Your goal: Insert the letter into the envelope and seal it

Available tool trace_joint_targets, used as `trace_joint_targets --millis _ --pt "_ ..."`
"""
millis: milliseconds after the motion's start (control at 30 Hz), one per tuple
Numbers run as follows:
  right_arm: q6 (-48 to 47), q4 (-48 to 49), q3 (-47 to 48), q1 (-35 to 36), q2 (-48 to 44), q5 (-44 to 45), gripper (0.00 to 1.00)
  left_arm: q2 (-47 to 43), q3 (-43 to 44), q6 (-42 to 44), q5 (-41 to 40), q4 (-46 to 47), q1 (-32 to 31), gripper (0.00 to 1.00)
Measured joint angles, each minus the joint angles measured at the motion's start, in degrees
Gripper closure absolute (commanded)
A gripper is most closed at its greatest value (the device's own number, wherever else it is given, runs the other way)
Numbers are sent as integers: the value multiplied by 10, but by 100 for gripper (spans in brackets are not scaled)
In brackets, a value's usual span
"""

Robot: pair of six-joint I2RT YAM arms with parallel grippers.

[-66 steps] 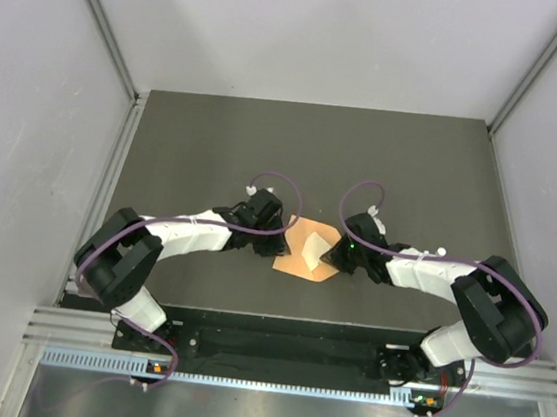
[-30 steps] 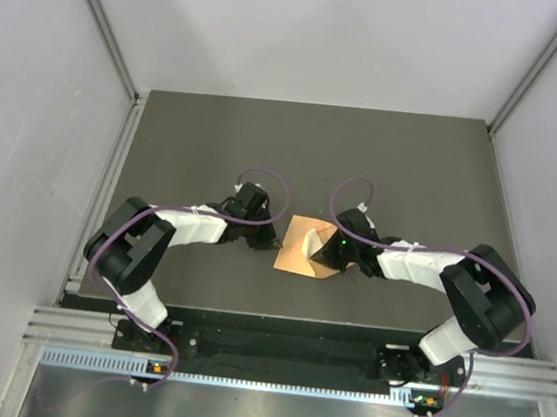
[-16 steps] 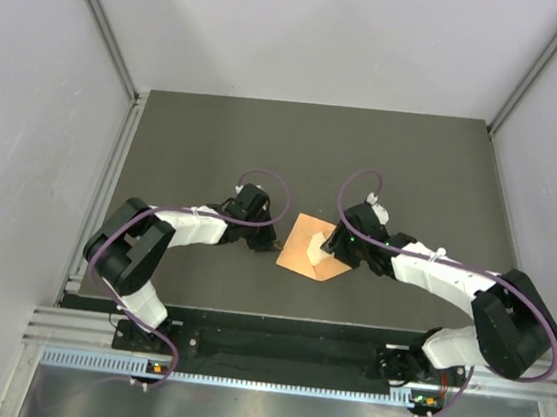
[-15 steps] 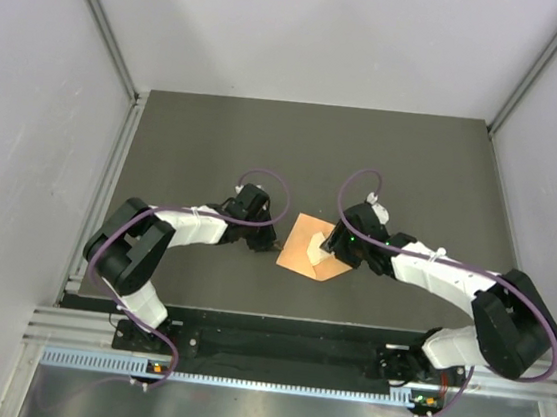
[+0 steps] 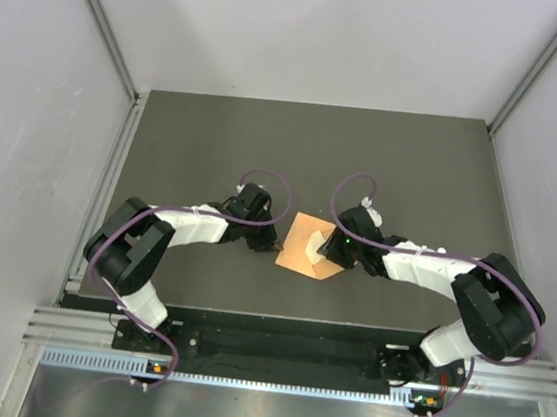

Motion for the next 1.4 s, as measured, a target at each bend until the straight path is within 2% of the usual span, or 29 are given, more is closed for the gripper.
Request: trace_joint_targets --millis 67,133,400,433,467,567,667,833,1000,1300,1400 --pt "-2 3 0 -2 6 -1 93 0 0 0 0 -1 0 81" --pt "1 8 0 -2 7 0 100 0 2 2 -1 -3 0 80" --pt "-17 16 -1 -2 -7 5 100 0 37 29 -27 -45 0 69" --pt "-20 15 -3 -2 -13 6 97 0 45 33 -32 -50 0 68" --pt "-21 13 -4 -3 -18 6 81 0 50 36 -34 -53 0 67" --pt "-24 -3 -7 -7 -36 5 56 0 68 45 -37 -57 0 67" --pt "-27 -12 -12 -11 -47 1 48 4 86 52 -35 -57 0 69" --pt "-26 -10 -41 -12 -59 -2 48 37 112 59 -26 -43 0 73" --pt "-31 11 -31 -12 -28 -8 52 92 133 64 -20 -39 0 80" --pt "-31 77 -13 -12 21 -14 56 113 150 65 -9 -30 0 88" --pt "-31 105 -13 -13 33 -16 67 113 144 61 -7 -21 1 89"
